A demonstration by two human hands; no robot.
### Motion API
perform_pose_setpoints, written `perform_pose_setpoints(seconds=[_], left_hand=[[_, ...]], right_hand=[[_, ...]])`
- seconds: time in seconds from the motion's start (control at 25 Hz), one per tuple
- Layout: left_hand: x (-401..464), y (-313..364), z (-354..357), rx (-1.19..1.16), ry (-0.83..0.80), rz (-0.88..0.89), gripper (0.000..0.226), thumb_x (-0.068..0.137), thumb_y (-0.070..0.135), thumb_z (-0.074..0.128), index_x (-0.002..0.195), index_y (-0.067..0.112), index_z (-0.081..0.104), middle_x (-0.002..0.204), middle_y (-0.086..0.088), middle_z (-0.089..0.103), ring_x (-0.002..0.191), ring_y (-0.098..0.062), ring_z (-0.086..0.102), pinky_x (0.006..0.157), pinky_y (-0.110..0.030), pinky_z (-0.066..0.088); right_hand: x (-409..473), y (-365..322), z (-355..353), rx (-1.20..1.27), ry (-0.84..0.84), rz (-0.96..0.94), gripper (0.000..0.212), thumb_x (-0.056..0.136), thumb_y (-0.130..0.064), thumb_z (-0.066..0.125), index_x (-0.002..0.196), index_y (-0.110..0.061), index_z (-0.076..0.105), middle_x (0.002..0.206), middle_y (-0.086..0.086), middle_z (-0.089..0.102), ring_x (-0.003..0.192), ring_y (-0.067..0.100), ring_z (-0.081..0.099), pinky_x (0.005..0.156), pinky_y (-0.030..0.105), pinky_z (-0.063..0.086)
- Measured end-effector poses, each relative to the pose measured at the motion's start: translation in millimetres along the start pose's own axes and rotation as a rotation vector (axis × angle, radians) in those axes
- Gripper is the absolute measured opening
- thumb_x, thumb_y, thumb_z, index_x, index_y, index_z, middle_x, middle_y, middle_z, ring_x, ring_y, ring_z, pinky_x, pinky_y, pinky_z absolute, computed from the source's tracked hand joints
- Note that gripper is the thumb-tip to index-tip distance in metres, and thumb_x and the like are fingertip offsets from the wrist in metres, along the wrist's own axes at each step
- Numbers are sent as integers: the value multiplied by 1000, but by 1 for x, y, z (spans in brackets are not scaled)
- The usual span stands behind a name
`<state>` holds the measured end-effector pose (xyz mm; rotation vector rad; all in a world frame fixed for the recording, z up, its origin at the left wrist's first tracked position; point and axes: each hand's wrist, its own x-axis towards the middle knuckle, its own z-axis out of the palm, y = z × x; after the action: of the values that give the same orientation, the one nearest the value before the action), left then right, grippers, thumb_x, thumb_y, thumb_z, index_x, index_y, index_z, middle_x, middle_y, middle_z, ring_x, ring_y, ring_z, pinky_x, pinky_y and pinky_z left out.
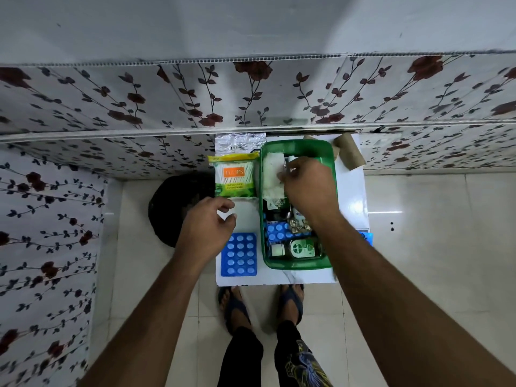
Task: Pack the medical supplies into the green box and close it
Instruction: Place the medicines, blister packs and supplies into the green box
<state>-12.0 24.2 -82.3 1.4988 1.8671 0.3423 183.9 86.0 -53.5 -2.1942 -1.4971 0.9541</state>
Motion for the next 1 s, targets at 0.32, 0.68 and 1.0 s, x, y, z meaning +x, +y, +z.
perform_pose_setpoints(seconds=[0.32, 0.68, 1.0], left_hand=[[-43, -26, 19, 201, -168, -55, 71, 65, 30, 86, 128, 24, 56, 122, -5, 42, 114, -24, 48, 92, -36, 47], [-44, -30, 31, 350, -66, 78, 49, 61, 18, 86, 95, 21, 50, 99, -5, 55, 92, -29, 50, 74, -42, 46], [-50, 6, -43, -109, 11, 23, 36, 78, 0, 70, 91, 33, 63, 90, 14, 68, 83, -13, 64, 75, -35, 52]], right_hand=[[-61, 140, -72, -141, 40, 383, 39, 82, -34, 69, 118, -19, 62, 111, 7, 70, 86, 24, 64, 66, 30, 45], [-74, 176, -43, -96, 11, 424, 49, 73, -29, 80, 116, -19, 57, 99, 1, 64, 80, 19, 58, 64, 30, 43], [-72, 169, -87, 207, 86, 449, 17, 79, -16, 76, 84, -16, 61, 87, 8, 72, 81, 29, 68, 64, 33, 48]])
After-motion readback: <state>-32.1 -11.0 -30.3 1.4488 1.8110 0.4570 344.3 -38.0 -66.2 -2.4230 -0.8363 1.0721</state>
